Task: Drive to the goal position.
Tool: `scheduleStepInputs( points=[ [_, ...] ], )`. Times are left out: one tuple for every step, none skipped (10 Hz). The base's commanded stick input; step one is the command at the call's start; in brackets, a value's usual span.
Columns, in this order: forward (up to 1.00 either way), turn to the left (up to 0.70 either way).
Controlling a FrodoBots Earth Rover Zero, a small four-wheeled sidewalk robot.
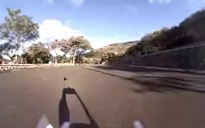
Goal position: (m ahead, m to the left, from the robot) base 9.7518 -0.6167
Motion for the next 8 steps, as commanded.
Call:
scheduleStepInputs(
  points=[
    [0.69,0.02],
    [0.69,0.02],
    [0.69,0.02],
    [0.69,0.02],
    [0.69,0.02],
    [0.69,0.02],
    [0.69,0.02],
    [0.69,0.02]
  ],
)
